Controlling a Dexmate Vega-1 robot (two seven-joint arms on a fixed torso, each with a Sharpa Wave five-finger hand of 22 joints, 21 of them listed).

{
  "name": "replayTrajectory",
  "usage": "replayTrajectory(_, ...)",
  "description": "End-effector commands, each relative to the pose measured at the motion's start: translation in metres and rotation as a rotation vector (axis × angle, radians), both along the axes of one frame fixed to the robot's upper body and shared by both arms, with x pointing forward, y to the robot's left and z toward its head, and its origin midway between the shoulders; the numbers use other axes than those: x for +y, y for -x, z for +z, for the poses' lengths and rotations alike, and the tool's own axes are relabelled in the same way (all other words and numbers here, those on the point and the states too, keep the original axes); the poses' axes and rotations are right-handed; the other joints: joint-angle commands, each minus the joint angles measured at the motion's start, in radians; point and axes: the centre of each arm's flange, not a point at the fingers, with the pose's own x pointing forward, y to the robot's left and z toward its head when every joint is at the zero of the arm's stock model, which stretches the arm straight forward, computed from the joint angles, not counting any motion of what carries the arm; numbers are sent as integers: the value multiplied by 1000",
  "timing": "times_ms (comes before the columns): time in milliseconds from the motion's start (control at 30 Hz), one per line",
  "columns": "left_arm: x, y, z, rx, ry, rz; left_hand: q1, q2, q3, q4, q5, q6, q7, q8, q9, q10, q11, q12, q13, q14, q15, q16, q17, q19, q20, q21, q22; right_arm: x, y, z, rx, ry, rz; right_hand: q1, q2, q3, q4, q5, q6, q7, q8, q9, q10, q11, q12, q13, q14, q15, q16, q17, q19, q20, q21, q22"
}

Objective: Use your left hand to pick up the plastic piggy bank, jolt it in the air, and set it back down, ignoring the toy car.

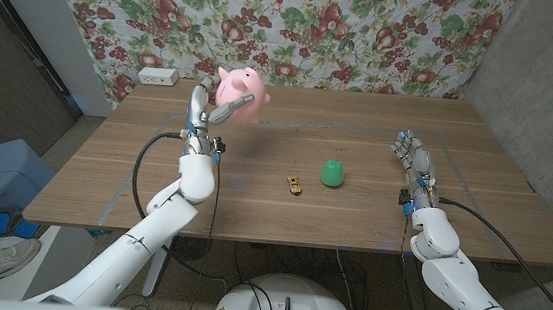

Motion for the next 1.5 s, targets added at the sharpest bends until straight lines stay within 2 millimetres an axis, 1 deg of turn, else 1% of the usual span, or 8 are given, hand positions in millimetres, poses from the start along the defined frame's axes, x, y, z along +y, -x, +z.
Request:
replayTrajectory(33, -6, -6, 5, 205, -104, -2, 431, 442, 190, 8, 146, 379, -179, 30, 160, 268, -254, -2, 5, 402, -542, 3, 2, 78, -354, 121, 4, -1, -1, 0, 0, 0, 2, -7, 2, 6, -1, 8, 2, 0, 0, 4, 5, -2, -2, 5, 7, -1, 1, 0, 8, 5, -4, 4)
replayTrajectory(267, -6, -8, 7, 230, -119, 0, 430, 442, 192, 8, 147, 379, -177, 28, 161, 268, -255, -5, 6, 402, -542, 2, 3, 76, -353, 124, 3, -1, -2, 0, -1, 0, 4, -7, 2, 6, 0, 8, 3, -1, 0, 4, 6, -3, -2, 5, 9, -1, 2, -1, 10, 6, -6, 4)
replayTrajectory(600, -5, -9, 8, 204, -109, 0, 429, 442, 196, 8, 148, 380, -178, 25, 163, 269, -255, -9, 8, 403, -542, 0, 4, 74, -353, 130, 3, 0, -4, 1, 2, -1, 2, -7, 2, 6, 0, 8, 3, -2, 0, 4, 7, -2, -2, 5, 9, -2, 2, -1, 11, 5, -9, 4)
replayTrajectory(800, -3, -9, 7, 140, -74, -4, 429, 442, 199, 8, 148, 382, -178, 24, 163, 271, -253, -9, 10, 403, -542, -2, 3, 72, -353, 132, 2, 1, -6, 2, 4, -4, 2, -7, 2, 7, 0, 8, 2, -1, 0, 4, 6, -2, -2, 5, 8, 0, 1, -2, 11, 5, -11, 4)
replayTrajectory(1067, -1, -9, 3, 48, -19, -6, 428, 441, 201, 8, 148, 384, -176, 22, 164, 272, -257, -12, 12, 405, -542, -2, 5, 70, -353, 137, 2, 2, -10, 4, 13, -2, 4, -8, 2, 7, 0, 8, 3, -1, 0, 4, 6, -4, -2, 5, 8, -1, 1, -2, 12, 5, -13, 4)
replayTrajectory(1200, 0, -9, 0, -16, 15, -9, 428, 441, 204, 7, 149, 385, -177, 22, 166, 272, -254, -14, 12, 405, -542, -3, 5, 69, -354, 139, 2, 2, -12, 4, 13, -2, 3, -8, 2, 7, 0, 8, 2, -1, 0, 4, 6, -4, -2, 5, 9, 0, 2, -2, 13, 6, -14, 4)
replayTrajectory(1500, 1, -6, -3, -183, 93, -17, 427, 441, 206, 8, 148, 384, -177, 19, 165, 274, -258, -16, 14, 407, -542, -3, 7, 69, -354, 144, 2, 2, -15, 6, 14, -1, 2, -8, 2, 7, 0, 8, 2, -2, 0, 4, 6, -4, -2, 5, 9, -1, 2, -3, 14, 5, -16, 4)
